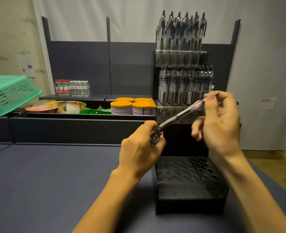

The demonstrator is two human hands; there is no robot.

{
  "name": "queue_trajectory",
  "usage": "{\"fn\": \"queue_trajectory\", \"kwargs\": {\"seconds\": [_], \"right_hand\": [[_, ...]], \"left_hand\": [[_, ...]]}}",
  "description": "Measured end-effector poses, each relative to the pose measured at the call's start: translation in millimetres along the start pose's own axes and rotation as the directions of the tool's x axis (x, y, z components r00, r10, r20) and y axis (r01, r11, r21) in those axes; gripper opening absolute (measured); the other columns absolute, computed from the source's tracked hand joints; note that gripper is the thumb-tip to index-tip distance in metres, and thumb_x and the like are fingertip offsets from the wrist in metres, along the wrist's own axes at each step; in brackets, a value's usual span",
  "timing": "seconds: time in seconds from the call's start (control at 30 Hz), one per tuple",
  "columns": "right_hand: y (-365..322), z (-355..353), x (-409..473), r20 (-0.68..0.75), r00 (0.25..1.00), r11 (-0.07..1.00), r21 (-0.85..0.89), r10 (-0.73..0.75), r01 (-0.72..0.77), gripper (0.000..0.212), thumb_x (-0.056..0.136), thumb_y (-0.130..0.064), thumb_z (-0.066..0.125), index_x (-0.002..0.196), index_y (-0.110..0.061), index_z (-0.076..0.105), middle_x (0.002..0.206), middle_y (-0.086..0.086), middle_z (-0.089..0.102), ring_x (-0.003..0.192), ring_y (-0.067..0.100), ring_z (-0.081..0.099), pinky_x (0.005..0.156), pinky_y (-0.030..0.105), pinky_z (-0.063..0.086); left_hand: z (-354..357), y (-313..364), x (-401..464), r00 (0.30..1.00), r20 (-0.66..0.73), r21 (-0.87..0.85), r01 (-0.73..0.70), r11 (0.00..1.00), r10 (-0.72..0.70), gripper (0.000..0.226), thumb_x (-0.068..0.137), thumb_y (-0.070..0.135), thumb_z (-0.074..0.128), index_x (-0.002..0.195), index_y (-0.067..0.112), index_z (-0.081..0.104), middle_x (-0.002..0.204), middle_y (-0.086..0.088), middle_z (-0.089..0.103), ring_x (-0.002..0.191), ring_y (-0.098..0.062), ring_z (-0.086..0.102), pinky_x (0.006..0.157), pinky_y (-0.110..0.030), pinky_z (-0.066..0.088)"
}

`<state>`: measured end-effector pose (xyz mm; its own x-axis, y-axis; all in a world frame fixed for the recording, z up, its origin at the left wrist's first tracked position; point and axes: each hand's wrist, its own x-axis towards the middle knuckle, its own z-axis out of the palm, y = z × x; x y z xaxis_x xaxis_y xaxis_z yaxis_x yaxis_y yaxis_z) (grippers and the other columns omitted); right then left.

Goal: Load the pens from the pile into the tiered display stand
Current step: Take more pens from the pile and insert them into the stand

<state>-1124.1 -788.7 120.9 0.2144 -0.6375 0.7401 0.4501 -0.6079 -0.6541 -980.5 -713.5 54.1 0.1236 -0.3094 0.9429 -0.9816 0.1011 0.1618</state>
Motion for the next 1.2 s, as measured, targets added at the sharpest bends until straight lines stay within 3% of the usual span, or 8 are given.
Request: {"fn": "queue_trajectory", "kwargs": {"seconds": [0.2, 0.3, 0.6, 0.8, 0.97, 1.03, 1.13, 1.2], "right_hand": [[-1.5, -28.0, 3.2, -0.093, 0.992, 0.991, -0.113, -0.083, 0.072, 0.013, 0.104, -0.024, 0.038, 0.096, -0.031, 0.044, 0.077, 0.003, 0.054, 0.032, 0.013, 0.044, 0.033, 0.016, 0.034], [-0.7, -41.5, 3.4, -0.118, 0.987, 0.979, -0.184, -0.108, 0.086, 0.014, 0.104, -0.025, 0.038, 0.099, -0.035, 0.046, 0.073, -0.001, 0.052, 0.032, 0.012, 0.043, 0.034, 0.018, 0.035], [17.6, -56.9, -2.3, -0.012, 0.997, 0.952, -0.298, -0.08, 0.073, 0.015, 0.101, -0.035, 0.039, 0.099, -0.044, 0.051, 0.065, -0.006, 0.049, 0.044, 0.012, 0.038, 0.04, 0.026, 0.034], [33.1, -60.1, -9.9, 0.05, 0.999, 0.902, -0.431, -0.012, 0.032, 0.017, 0.1, -0.035, 0.04, 0.111, -0.029, 0.051, 0.06, -0.003, 0.047, 0.044, 0.008, 0.041, 0.04, 0.028, 0.038], [32.8, -57.4, -17.0, 0.058, 0.998, 0.849, -0.525, -0.029, 0.056, 0.007, 0.095, -0.027, 0.056, 0.102, -0.026, 0.058, 0.074, -0.009, 0.06, 0.07, 0.001, 0.058, 0.054, 0.008, 0.043], [31.5, -56.3, -20.4, 0.039, 0.998, 0.831, -0.553, -0.041, 0.056, 0.01, 0.089, -0.024, 0.066, 0.098, -0.022, 0.062, 0.072, -0.008, 0.061, 0.07, -0.001, 0.058, 0.057, 0.005, 0.042], [34.2, -57.2, -26.0, -0.009, 1.0, 0.825, -0.565, -0.001, -0.004, 0.025, 0.083, -0.023, 0.074, 0.099, -0.021, 0.054, 0.067, -0.004, 0.06, 0.064, 0.001, 0.057, 0.056, 0.01, 0.044], [35.4, -59.2, -28.2, -0.036, 0.998, 0.828, -0.558, 0.044, -0.056, 0.028, 0.082, -0.025, 0.075, 0.097, -0.021, 0.052, 0.068, -0.005, 0.06, 0.063, 0.002, 0.057, 0.052, 0.02, 0.05]], "left_hand": [[5.4, -3.7, -4.2, 1.0, 0.014, 0.054, -0.013, 0.998, 0.013, 0.014, 0.085, 0.026, 0.064, 0.083, 0.015, 0.057, 0.067, 0.003, 0.058, 0.053, -0.014, 0.051, 0.042, -0.034, 0.046], [7.5, -5.9, -4.1, 0.999, 0.013, 0.095, -0.048, 0.994, 0.047, 0.024, 0.089, 0.031, 0.062, 0.074, 0.013, 0.057, 0.061, 0.002, 0.055, 0.048, -0.015, 0.046, 0.039, -0.035, 0.044], [10.5, -7.4, -6.5, 0.996, 0.034, 0.114, -0.085, 0.99, 0.081, 0.032, 0.092, 0.034, 0.06, 0.068, 0.012, 0.057, 0.058, 0.001, 0.052, 0.045, -0.015, 0.043, 0.038, -0.036, 0.042], [11.3, -9.5, -8.8, 0.996, 0.03, 0.128, -0.086, 0.988, 0.083, 0.035, 0.093, 0.035, 0.058, 0.067, 0.012, 0.056, 0.056, 0.001, 0.05, 0.044, -0.016, 0.041, 0.038, -0.037, 0.041], [12.1, -10.4, -9.7, 0.995, 0.037, 0.136, -0.094, 0.986, 0.089, 0.035, 0.093, 0.035, 0.059, 0.067, 0.012, 0.057, 0.056, 0.001, 0.05, 0.044, -0.016, 0.041, 0.038, -0.037, 0.041], [12.0, -9.9, -9.7, 0.995, 0.036, 0.134, -0.092, 0.987, 0.088, 0.035, 0.093, 0.035, 0.059, 0.067, 0.012, 0.056, 0.056, 0.001, 0.05, 0.045, -0.016, 0.041, 0.038, -0.037, 0.041], [12.4, -8.6, -9.6, 0.995, 0.036, 0.129, -0.093, 0.987, 0.089, 0.034, 0.092, 0.034, 0.059, 0.066, 0.012, 0.056, 0.057, 0.001, 0.05, 0.045, -0.016, 0.041, 0.038, -0.037, 0.041], [12.1, -7.7, -9.4, 0.995, 0.037, 0.125, -0.101, 0.987, 0.097, 0.034, 0.091, 0.034, 0.061, 0.067, 0.012, 0.056, 0.057, 0.001, 0.05, 0.045, -0.014, 0.04, 0.038, -0.035, 0.041]]}}
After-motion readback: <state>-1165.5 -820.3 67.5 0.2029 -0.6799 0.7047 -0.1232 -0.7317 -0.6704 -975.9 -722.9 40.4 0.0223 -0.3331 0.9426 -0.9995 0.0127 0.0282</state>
